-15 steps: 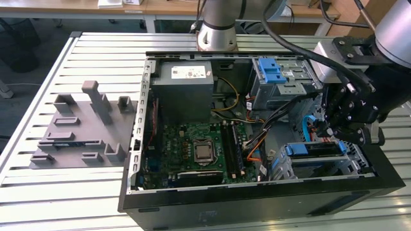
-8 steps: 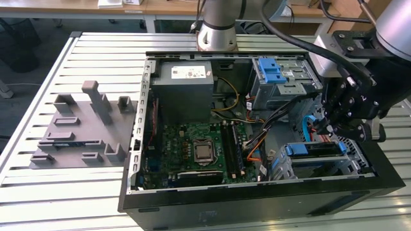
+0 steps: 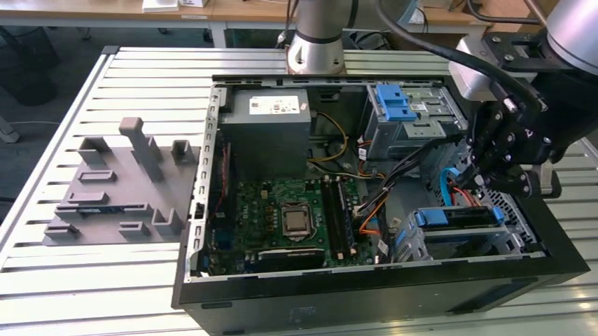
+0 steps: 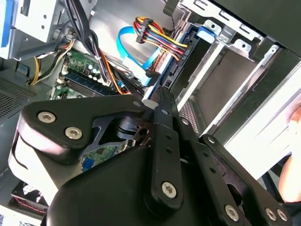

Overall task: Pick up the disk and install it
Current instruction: 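Insert the second disk wire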

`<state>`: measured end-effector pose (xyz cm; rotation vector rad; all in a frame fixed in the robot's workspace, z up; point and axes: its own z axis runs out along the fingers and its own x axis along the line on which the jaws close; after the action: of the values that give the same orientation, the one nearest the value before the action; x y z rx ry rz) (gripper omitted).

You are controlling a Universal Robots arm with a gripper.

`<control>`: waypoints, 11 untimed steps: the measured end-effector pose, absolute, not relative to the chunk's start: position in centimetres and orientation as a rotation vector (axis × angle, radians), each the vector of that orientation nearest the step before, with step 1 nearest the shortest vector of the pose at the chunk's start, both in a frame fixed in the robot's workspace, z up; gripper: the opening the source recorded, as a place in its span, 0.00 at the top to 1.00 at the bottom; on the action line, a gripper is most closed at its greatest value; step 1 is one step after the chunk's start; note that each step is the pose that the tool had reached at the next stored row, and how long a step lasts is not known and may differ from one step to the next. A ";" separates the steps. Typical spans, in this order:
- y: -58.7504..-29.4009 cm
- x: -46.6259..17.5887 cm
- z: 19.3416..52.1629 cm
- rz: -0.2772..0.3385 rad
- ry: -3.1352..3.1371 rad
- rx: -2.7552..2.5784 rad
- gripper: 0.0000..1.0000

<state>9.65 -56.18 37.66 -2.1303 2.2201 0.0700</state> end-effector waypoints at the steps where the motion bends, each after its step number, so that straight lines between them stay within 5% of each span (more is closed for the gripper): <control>1: -56.1 9.6 37.7 0.070 2.220 -2.130 0.89; 11: -54.9 9.6 37.8 0.069 2.221 -2.131 0.89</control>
<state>9.63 -54.94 37.77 -2.1309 2.2208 0.0686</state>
